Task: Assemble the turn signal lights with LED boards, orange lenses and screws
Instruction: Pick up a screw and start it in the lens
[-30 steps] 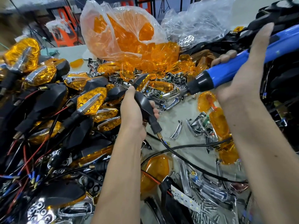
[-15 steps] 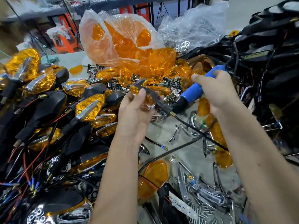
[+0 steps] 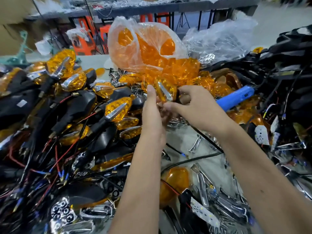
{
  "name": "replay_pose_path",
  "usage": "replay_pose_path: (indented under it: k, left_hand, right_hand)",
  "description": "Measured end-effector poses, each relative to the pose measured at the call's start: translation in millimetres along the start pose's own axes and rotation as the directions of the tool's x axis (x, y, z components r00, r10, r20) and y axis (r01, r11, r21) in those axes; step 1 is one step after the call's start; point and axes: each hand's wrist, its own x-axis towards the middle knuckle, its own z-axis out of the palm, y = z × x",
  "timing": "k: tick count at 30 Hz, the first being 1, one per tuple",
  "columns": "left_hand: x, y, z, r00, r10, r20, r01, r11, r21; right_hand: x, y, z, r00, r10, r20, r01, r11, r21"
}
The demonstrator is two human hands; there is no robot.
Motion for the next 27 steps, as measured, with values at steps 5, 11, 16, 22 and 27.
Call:
replay_pose_path:
  k: [5, 11, 16, 22, 27]
  left_hand:
    - [-22, 28, 5, 0.957, -0.064, 0.284, 0.000, 0.976, 0.220]
    - [-37, 112, -41, 0.932, 0.095, 0.349, -0.209, 0.929, 0.305]
    - [-52, 158, -138, 0.863, 0.505, -0.006, -0.250, 0.437, 0.864]
    - [-69, 160, -199, 0.760, 0.543, -0.357, 0.233, 0.284, 0.930]
    - [-67, 152, -167, 0.550, 0.763, -0.339, 0.171, 0.294, 0.940]
  right_hand:
    - [37, -54, -8, 0.982, 0.085, -0.166, 0.006, 0.875, 0.483]
    - [83, -109, 11, 0.981, 0.143, -0.130, 0.026, 0.572, 0.820]
    - [89, -121, 72, 0.997, 0.082, 0.012, -0.071, 0.771, 0.633]
    - [90, -120, 136, 0.991, 0.021, 0.133, -0.024, 0.999, 0.021]
    - [87, -121, 137, 0.996, -0.017, 0.086, 0.034, 0.979, -0.199]
